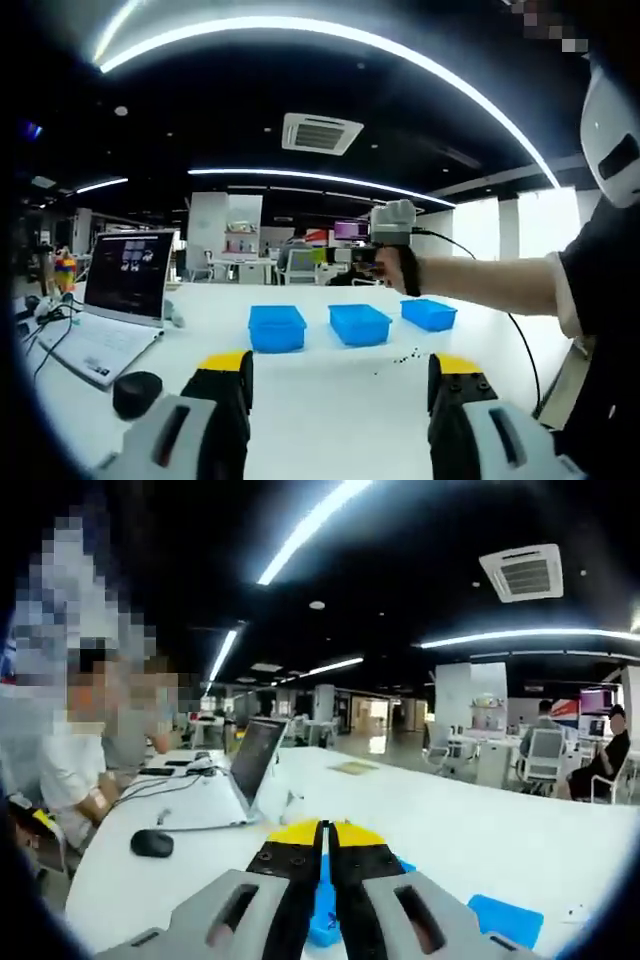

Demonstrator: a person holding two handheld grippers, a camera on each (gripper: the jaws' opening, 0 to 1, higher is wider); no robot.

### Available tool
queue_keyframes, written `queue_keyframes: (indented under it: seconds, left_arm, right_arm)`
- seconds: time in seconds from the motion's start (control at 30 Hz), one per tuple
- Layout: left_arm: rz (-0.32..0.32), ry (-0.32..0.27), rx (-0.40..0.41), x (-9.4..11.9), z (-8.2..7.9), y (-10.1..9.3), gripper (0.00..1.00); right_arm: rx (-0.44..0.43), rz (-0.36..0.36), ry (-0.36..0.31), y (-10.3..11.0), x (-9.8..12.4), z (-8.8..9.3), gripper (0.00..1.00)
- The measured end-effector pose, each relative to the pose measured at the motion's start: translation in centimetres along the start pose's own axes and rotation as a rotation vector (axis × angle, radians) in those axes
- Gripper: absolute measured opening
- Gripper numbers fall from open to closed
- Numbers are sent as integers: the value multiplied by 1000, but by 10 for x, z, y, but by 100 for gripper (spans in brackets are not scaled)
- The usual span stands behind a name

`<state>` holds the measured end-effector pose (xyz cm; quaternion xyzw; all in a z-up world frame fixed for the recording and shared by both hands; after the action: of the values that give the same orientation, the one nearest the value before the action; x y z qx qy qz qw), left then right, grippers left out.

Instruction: Pick up the resistors one by one and place each resistor into its matching bin, sorting the parts by color and model until every resistor is separated into the correct bin for its type

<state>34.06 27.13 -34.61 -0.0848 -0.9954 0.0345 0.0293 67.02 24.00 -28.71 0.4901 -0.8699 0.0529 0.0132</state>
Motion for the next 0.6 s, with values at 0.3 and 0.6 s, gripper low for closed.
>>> queue_keyframes:
  seconds: [0.3,0.6]
  left_arm:
    - [-16,2,9,2,1,6,72]
    - [-1,5,10,0,1,2,72]
  right_arm:
    - [15,30,81,4,-43,12,7]
    - [11,28,76,6,-31,7,29]
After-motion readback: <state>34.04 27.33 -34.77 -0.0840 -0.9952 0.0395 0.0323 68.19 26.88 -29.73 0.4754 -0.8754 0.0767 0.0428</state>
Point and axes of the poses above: the point that each gripper's makers call its tool centre point, and the gripper's own axes: x roughly backward along the fingers, y roughly to its left, z roughly out of its underside, the point moved 2 cm from there along x, roughly backward along the fingers, and after that the axes turned 1 degree about x, right-handed, at the moved point
